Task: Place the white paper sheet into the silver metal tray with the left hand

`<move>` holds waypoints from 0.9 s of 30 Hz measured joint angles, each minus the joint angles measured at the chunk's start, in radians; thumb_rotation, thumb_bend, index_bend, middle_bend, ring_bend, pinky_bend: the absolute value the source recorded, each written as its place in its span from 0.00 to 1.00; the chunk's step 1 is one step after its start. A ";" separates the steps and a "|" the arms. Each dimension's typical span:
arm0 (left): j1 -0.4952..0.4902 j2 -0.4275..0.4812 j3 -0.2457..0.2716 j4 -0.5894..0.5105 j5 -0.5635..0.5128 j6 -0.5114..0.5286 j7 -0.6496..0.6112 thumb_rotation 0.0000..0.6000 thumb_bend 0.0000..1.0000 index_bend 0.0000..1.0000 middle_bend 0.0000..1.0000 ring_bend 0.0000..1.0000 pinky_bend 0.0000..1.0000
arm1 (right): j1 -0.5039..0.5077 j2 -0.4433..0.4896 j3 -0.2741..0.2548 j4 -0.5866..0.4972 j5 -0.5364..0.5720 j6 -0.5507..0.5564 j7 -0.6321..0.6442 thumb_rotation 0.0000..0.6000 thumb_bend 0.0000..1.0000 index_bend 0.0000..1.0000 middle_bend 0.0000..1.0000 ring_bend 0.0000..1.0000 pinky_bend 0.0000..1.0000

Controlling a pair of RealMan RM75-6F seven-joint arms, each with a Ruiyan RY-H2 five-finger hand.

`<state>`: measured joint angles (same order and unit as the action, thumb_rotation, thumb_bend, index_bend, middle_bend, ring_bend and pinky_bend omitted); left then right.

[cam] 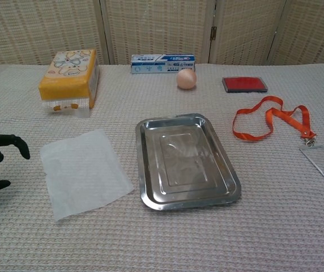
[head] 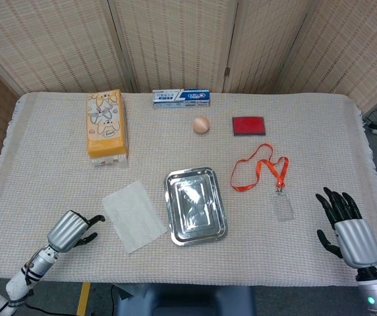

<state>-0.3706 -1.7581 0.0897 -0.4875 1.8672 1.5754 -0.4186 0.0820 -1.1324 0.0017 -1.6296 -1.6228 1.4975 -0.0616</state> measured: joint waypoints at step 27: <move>-0.046 -0.143 0.059 0.195 -0.059 -0.067 -0.114 1.00 0.32 0.41 1.00 1.00 1.00 | -0.012 0.018 0.008 0.013 -0.003 0.029 0.063 1.00 0.45 0.00 0.00 0.00 0.00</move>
<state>-0.4169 -1.9012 0.1489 -0.2928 1.8077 1.5082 -0.5327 0.0705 -1.1148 0.0094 -1.6163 -1.6256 1.5260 0.0017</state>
